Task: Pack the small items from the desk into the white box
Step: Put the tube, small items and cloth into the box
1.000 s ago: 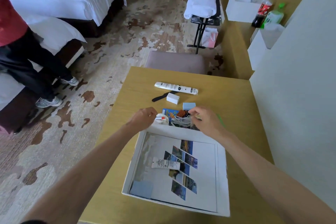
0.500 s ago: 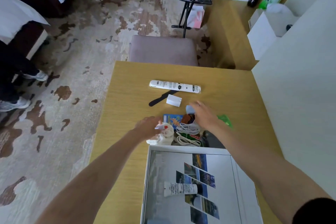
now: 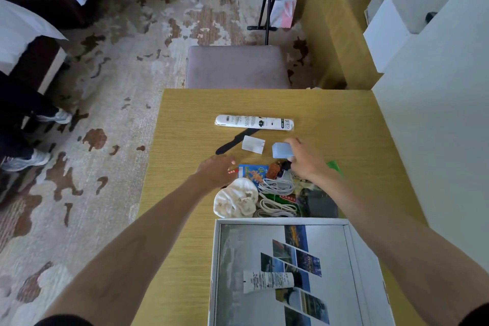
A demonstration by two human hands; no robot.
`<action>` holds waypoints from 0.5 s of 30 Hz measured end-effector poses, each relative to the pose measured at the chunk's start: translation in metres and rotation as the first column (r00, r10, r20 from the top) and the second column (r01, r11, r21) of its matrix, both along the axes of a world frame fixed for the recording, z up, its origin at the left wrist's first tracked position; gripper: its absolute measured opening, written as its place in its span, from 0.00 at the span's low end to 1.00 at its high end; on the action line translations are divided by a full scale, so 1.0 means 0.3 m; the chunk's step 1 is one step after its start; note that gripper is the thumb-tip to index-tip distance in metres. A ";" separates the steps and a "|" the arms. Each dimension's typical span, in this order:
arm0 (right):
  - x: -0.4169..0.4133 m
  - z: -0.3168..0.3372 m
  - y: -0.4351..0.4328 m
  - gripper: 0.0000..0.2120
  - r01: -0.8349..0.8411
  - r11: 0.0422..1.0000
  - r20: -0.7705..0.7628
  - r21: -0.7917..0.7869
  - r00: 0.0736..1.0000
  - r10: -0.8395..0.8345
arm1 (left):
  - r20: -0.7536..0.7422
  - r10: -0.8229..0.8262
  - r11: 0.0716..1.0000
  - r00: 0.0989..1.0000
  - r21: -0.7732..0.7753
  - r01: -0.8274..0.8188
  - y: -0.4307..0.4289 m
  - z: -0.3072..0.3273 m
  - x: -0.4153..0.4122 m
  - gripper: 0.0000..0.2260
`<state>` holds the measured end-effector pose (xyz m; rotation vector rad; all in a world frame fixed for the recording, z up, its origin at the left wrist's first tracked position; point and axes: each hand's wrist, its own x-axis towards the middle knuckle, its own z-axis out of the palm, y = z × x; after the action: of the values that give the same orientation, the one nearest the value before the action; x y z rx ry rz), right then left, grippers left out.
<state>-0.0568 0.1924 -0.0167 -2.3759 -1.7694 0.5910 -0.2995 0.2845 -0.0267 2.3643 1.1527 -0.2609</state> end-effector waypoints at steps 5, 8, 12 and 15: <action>0.012 0.027 -0.045 0.22 0.146 0.989 -0.159 0.038 0.978 -0.139 | 0.077 -0.071 0.959 0.995 0.278 0.047 0.038 0.020 0.135 0.22; 0.013 0.052 -0.079 0.21 0.226 0.973 -0.274 0.047 0.940 -0.205 | -0.068 -0.171 0.910 0.983 0.373 0.184 0.073 0.017 0.238 0.25; 0.008 0.121 -0.152 0.19 0.330 0.943 -0.457 0.035 0.845 -0.278 | -0.279 -0.238 0.825 0.930 0.447 0.345 0.116 -0.001 0.319 0.21; -0.001 0.199 -0.222 0.22 0.420 0.907 -0.660 -0.042 0.670 -0.341 | -0.229 -0.216 0.861 0.949 0.414 0.296 0.105 0.017 0.316 0.22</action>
<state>-0.0570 0.1257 0.0432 -1.9905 -0.9336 1.0547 -0.2047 0.3159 -0.0215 2.9623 1.0558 -0.3303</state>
